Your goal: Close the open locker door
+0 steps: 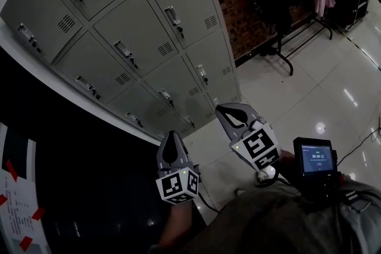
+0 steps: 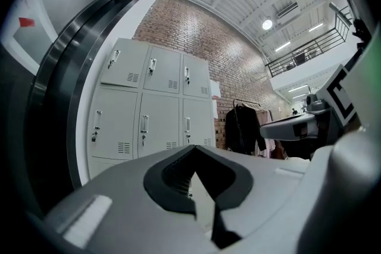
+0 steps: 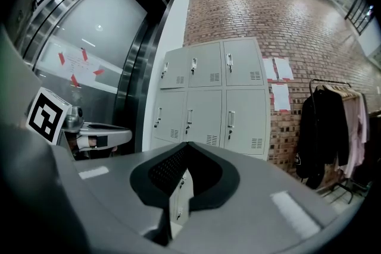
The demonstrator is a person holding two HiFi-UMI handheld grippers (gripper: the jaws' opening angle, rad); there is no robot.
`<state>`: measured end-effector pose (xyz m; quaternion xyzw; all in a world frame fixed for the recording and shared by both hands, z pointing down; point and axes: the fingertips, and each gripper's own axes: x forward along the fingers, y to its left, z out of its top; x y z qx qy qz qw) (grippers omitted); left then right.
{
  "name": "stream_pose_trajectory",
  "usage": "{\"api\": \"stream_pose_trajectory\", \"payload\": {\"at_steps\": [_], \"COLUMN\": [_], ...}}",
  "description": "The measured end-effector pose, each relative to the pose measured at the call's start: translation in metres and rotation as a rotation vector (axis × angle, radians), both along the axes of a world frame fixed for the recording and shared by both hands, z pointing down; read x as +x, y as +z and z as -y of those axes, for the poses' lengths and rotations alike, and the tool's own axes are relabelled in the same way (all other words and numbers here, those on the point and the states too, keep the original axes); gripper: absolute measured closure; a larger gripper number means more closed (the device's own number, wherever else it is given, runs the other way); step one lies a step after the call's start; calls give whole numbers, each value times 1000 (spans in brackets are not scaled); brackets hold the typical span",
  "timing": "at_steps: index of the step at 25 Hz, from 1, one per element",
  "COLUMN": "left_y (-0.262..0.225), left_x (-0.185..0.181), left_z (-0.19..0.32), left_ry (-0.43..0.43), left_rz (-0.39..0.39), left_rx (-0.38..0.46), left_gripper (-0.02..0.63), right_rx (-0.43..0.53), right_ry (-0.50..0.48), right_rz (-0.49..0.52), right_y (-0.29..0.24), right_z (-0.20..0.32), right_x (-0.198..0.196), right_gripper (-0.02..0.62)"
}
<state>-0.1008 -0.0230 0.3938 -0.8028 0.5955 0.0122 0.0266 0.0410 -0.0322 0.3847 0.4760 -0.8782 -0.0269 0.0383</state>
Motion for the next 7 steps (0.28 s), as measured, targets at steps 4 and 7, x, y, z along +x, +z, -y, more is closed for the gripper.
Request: {"api": "stream_pose_trajectory", "payload": {"at_steps": [4, 7], "left_y": [2, 3], "left_x": [4, 5], "left_z": [-2, -3], "left_ry": [1, -1], "left_rz": [0, 1], "left_rx": [-1, -2], "left_gripper": [604, 604], "right_rx": [1, 2], "right_ry": [-1, -2], "right_rz": [3, 7], "right_y": [1, 2], "right_z": [-2, -1], "right_x": [2, 3], "right_gripper": [589, 589]}}
